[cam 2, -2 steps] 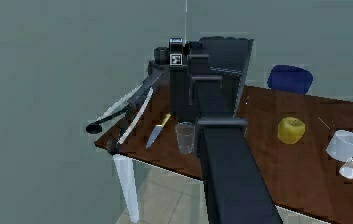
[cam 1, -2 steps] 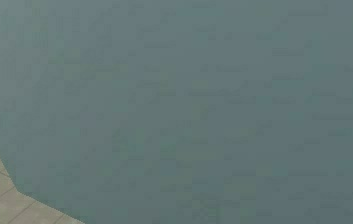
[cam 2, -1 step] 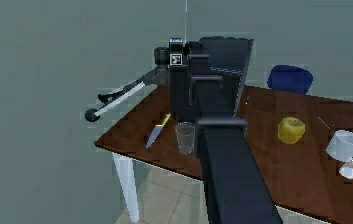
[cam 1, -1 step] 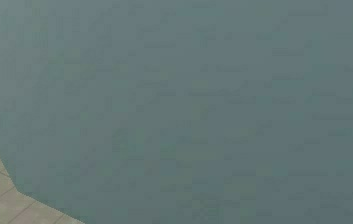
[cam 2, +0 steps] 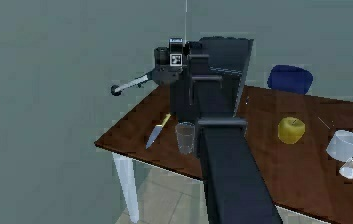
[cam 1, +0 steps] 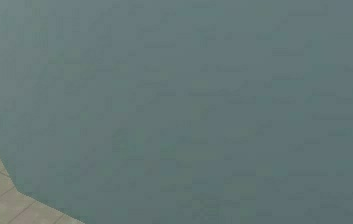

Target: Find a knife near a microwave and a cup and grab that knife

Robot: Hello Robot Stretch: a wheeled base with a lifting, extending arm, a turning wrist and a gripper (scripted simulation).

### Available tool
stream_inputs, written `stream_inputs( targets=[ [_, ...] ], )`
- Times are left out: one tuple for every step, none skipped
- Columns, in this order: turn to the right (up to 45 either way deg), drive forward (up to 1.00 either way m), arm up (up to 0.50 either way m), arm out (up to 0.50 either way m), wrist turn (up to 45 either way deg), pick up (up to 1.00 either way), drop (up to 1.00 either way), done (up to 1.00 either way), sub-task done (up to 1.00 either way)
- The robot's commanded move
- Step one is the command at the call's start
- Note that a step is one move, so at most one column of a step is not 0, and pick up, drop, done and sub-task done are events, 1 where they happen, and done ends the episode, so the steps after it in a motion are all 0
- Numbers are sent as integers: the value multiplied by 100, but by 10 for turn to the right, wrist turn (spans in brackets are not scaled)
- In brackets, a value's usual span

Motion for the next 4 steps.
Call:
stream_inputs(
  targets=[
    [0,0,0,0,150,0,0,0,0],
    [0,0,-30,0,0,0,0,0,0],
    [0,0,0,0,0,100,0,0,0],
    [0,0,10,0,0,0,0,0,0]
  ],
)
